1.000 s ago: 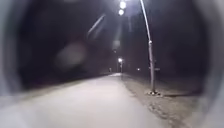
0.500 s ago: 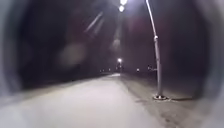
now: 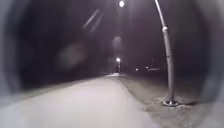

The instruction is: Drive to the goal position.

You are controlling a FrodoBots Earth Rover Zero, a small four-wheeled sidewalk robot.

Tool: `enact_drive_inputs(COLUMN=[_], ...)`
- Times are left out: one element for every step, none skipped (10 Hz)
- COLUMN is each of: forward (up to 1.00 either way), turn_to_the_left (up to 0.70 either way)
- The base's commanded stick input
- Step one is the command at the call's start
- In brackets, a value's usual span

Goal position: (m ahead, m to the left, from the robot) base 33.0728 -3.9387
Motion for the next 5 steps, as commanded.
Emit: enact_drive_inputs(forward=[1.00,1.00,1.00,1.00,1.00], turn_to_the_left=[0.00,0.00,0.00,0.00,0.00])
